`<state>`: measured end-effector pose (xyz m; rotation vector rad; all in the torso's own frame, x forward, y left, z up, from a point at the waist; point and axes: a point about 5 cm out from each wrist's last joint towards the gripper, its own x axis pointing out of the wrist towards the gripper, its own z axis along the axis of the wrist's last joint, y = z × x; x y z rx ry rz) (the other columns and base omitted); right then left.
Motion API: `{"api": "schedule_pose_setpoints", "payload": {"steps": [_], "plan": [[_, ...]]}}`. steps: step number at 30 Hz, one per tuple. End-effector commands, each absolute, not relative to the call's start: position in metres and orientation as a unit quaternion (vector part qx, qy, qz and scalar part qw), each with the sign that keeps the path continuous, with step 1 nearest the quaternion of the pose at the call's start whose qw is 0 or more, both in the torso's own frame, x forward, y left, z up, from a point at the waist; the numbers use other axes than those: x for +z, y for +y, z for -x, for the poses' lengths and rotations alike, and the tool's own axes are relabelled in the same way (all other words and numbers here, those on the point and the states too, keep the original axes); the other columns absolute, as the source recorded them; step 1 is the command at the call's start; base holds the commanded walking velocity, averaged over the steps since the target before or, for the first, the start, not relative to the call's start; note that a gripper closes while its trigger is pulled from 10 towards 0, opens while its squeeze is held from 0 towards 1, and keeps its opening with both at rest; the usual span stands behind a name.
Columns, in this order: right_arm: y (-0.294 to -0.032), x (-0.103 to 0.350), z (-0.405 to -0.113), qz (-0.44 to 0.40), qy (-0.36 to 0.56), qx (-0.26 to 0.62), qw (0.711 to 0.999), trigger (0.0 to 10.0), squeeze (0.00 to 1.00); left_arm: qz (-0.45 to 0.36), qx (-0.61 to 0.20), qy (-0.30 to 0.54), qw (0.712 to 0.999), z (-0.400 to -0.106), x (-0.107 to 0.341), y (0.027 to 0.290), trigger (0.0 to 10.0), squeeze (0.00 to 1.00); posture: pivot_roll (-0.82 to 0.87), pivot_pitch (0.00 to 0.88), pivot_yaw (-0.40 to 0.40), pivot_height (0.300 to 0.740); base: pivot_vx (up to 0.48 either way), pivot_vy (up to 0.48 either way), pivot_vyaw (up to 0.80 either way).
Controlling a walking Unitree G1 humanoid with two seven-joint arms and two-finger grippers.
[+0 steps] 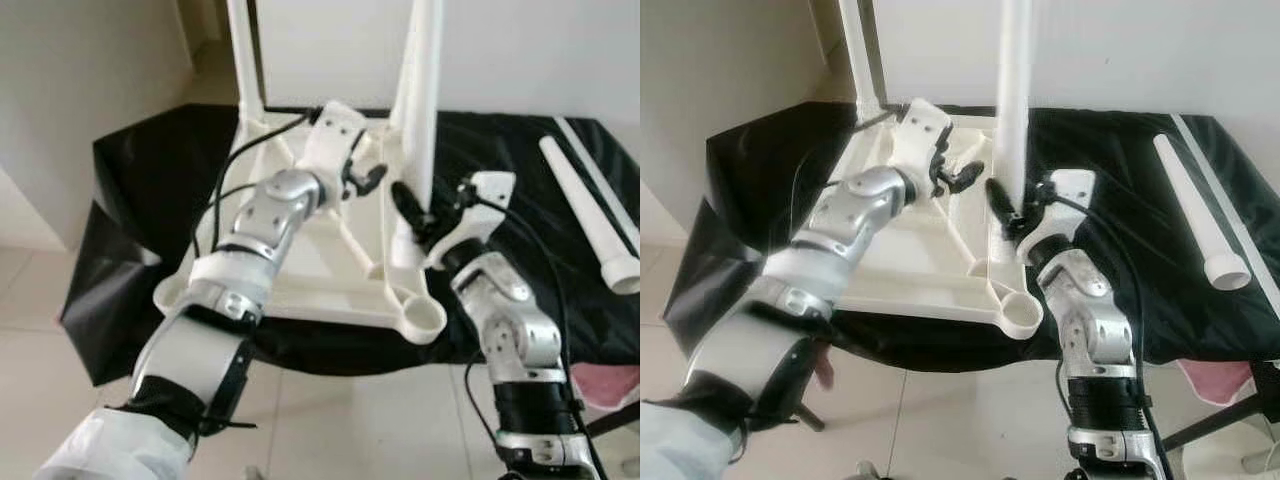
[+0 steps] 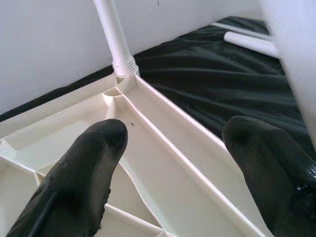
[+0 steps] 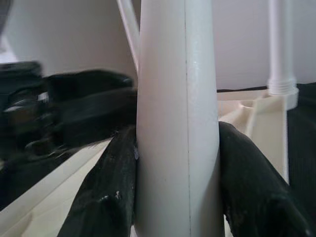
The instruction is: Building children table
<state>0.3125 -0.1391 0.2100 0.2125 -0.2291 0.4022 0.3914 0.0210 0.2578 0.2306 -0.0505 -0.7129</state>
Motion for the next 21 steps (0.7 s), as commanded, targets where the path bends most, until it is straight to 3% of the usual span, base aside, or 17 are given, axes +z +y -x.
{"api": "schedule_pose_setpoints", "payload": {"steps": [1, 8, 13, 16, 21], "plan": [[-0.131, 0.212, -0.305, -0.107, -0.128, 0.232, 0.958, 10.0, 0.00, -0.100, -0.276, -0.035, 0.955, -0.399, 0.264, 0.026, 10.0, 0.00, -0.07, 0.000, 0.007, 0.740, 0.000, 0.000, 0.00], [-0.121, 0.204, -0.295, -0.100, -0.113, 0.278, 0.949, 10.0, 0.00, -0.052, -0.350, -0.032, 0.935, -0.398, 0.278, 0.017, 10.0, 0.00, -0.08, 0.000, 0.012, 0.740, 0.000, 0.000, 0.00], [-0.120, 0.200, -0.292, -0.097, -0.107, 0.286, 0.947, 10.0, 0.00, -0.017, -0.427, -0.040, 0.903, -0.392, 0.289, 0.008, 10.0, 0.00, -0.08, 0.000, 0.017, 0.740, 0.000, 0.000, 0.00], [-0.119, 0.198, -0.292, -0.095, -0.107, 0.287, 0.947, 10.0, 0.00, 0.007, -0.502, -0.073, 0.862, -0.381, 0.300, -0.001, 10.0, 0.00, -0.08, 0.000, 0.020, 0.740, 0.000, 0.000, 0.00], [-0.117, 0.198, -0.292, -0.098, -0.109, 0.285, 0.947, 10.0, 0.00, 0.005, -0.533, -0.100, 0.840, -0.372, 0.308, -0.010, 10.0, 0.00, -0.08, 0.000, 0.017, 0.740, 0.000, 0.000, 0.00]]}}
